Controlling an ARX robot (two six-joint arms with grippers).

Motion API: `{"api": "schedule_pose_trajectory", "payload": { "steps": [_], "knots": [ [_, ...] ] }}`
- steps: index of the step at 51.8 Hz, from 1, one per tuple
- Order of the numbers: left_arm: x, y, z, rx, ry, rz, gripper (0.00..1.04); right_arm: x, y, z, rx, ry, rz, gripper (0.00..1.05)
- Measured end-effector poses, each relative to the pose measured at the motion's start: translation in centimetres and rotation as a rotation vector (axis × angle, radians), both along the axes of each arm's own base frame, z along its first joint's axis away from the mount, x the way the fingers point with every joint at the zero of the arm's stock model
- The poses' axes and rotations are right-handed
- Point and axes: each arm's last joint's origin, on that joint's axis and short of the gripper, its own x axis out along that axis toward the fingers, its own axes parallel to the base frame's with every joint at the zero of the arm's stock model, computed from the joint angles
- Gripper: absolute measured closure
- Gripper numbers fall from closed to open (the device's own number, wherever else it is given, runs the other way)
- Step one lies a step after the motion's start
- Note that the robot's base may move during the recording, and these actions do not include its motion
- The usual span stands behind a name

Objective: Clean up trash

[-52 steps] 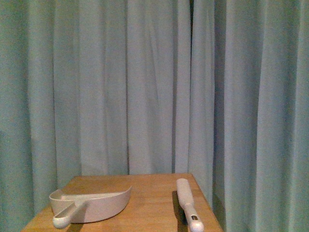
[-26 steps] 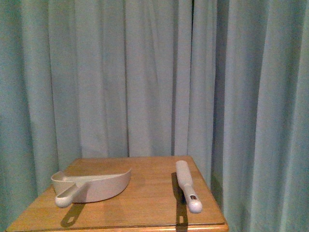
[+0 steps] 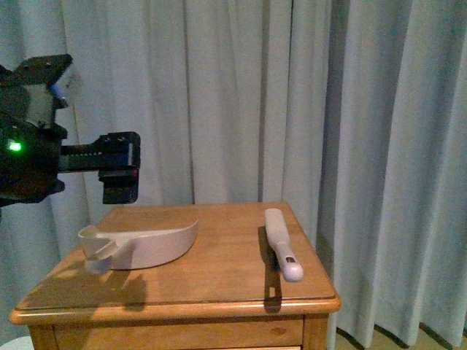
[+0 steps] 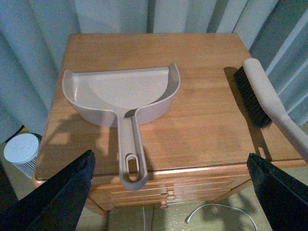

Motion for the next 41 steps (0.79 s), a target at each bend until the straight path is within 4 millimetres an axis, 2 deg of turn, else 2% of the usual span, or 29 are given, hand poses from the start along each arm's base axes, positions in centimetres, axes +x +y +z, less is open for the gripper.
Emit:
{"api": "schedule_pose_trajectory", "payload": {
  "steps": [11,16,23,31,41],
  "knots": [
    [4.8,-0.8,-2.4,0.098,0.133,0.018,0.08,0.0,0.0,0.0,0.0,0.0,0.0,0.07],
    [6.1,-0.9,-2.8,0.125,0.171,0.012,0.08,0.0,0.0,0.0,0.0,0.0,0.0,0.07],
    [8.4,0.0,-3.3,0.195,0.21,0.035,0.08,0.0,0.0,0.0,0.0,0.0,0.0,0.07],
    [9.1,0.8,-4.2,0.226,0.25,0.056,0.08,0.0,0.0,0.0,0.0,0.0,0.0,0.07],
    [9.4,0.7,-5.3,0.223,0.281,0.038,0.08,0.0,0.0,0.0,0.0,0.0,0.0,0.07]
  ]
}}
